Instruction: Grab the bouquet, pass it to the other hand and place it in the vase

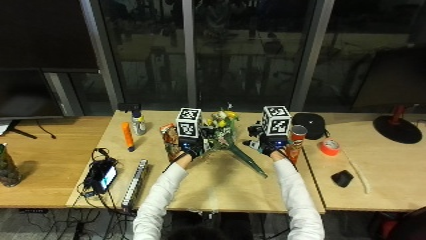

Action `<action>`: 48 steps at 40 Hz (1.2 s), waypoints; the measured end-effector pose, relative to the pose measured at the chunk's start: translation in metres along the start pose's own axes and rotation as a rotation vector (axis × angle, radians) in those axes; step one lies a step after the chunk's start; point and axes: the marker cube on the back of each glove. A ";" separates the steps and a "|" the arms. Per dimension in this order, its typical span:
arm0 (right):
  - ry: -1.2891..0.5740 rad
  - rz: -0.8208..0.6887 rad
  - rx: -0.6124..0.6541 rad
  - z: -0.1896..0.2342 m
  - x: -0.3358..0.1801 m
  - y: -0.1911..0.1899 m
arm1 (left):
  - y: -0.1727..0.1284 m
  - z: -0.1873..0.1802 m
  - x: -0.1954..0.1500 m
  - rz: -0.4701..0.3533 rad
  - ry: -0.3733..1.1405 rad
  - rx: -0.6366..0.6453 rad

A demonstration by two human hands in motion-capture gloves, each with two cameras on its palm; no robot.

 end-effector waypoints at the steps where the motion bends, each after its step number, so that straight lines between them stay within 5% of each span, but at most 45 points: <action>1: 0.050 0.009 0.000 -0.009 0.002 0.006 | 0.003 -0.006 0.007 -0.006 -0.017 -0.034; 17: 0.119 0.125 -0.009 -0.030 0.027 -0.016 | 0.021 -0.028 0.015 -0.015 -0.040 -0.055; 29: 0.102 0.272 -0.173 0.059 0.056 -0.092 | 0.020 0.000 0.024 0.030 -0.047 -0.109; 43: 0.027 0.348 -0.305 0.136 0.062 -0.082 | 0.029 0.013 0.015 0.035 -0.068 -0.132; 48: 0.001 0.428 -0.259 0.156 0.073 -0.088 | 0.029 0.018 0.014 0.030 -0.065 -0.141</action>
